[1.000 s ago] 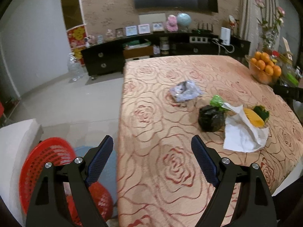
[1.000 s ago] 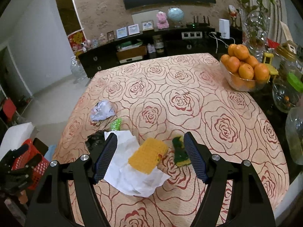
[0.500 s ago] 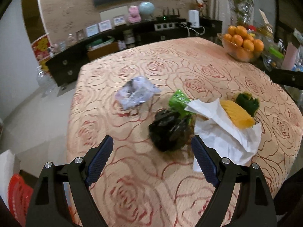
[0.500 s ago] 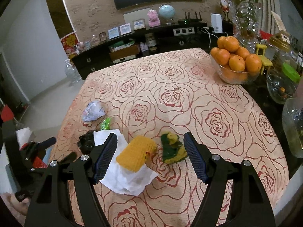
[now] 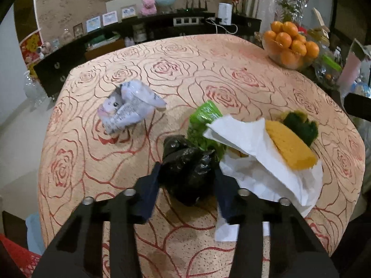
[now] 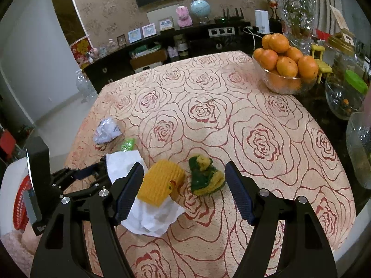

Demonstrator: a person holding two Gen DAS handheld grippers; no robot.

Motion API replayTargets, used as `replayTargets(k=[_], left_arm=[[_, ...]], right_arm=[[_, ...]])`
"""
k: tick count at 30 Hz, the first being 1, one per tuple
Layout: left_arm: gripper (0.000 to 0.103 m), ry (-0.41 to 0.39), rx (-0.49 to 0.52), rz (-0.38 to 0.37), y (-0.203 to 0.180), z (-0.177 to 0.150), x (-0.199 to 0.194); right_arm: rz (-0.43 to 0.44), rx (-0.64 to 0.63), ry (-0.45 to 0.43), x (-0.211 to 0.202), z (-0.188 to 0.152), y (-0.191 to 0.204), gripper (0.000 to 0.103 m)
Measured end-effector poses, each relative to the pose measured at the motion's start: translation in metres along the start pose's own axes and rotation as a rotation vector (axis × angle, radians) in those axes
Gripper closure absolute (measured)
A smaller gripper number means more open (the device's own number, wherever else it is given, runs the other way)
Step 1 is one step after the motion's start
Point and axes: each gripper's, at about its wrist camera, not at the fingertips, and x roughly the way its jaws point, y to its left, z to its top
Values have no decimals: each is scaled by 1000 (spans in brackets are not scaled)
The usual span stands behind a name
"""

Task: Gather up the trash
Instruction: 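Grasp the black plastic bag with the left gripper while the right grasps the yellow foam net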

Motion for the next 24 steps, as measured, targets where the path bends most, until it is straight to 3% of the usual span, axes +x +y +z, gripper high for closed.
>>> replayTargets(k=[5,14,24], left_arm=[[79,-13,-16,-23,2,-3,-12],[80,-71,-68,-31,16,-10,-53],[80,-120,-68,14,26,-25,-89]], right_arm=[[37,22,30,9,-4,-2,33],[143,13,64,29,-6,19,33],[163,-6,108,61,-12,33,37]])
